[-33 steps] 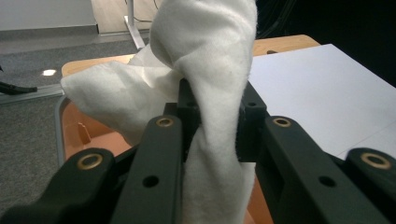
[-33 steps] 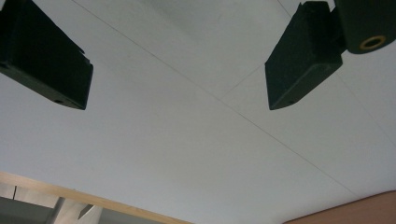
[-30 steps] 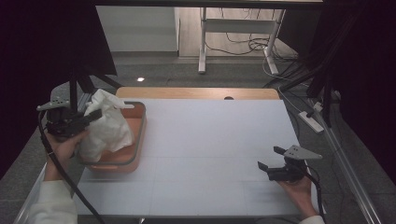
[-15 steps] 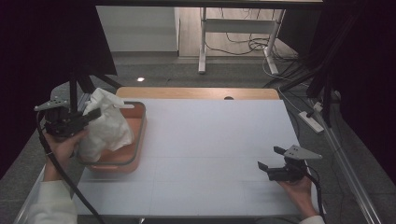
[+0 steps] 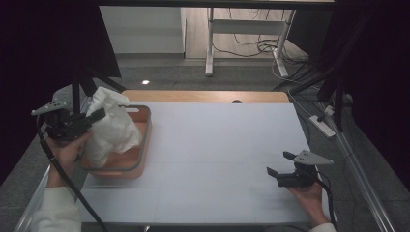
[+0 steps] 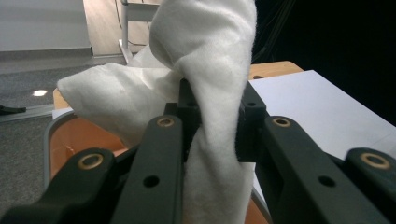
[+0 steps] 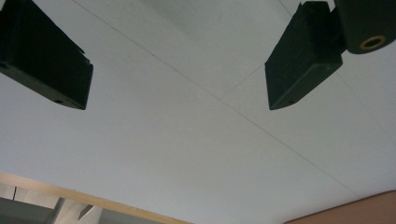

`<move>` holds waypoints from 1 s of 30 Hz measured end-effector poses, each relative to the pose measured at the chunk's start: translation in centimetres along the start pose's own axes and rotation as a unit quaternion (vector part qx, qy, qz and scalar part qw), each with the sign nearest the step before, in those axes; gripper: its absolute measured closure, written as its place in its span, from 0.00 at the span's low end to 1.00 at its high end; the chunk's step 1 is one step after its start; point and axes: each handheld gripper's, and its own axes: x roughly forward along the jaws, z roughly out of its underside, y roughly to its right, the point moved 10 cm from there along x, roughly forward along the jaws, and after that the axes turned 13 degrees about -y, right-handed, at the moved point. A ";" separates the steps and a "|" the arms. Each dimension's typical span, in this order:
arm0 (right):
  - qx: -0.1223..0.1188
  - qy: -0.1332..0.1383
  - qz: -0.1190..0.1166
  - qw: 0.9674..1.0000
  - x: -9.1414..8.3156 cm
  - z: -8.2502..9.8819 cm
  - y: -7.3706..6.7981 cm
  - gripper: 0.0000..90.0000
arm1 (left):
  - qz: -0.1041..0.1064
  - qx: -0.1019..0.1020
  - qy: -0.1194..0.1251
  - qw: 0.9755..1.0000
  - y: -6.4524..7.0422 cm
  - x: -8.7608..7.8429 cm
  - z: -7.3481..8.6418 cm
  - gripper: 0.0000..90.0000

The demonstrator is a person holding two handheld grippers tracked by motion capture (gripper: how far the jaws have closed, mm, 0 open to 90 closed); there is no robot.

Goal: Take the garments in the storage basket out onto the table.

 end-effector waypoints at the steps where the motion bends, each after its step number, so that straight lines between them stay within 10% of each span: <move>1: -0.001 0.000 0.000 1.000 0.0 0.0 0.0 0.09 | 0.001 0.000 0.001 1.000 0.1 0.0 -0.1 0.85; 30: -0.003 -0.003 -0.001 1.000 0.3 0.0 -0.1 0.09 | 0.026 -0.003 0.049 0.998 1.8 -1.0 -1.9 0.85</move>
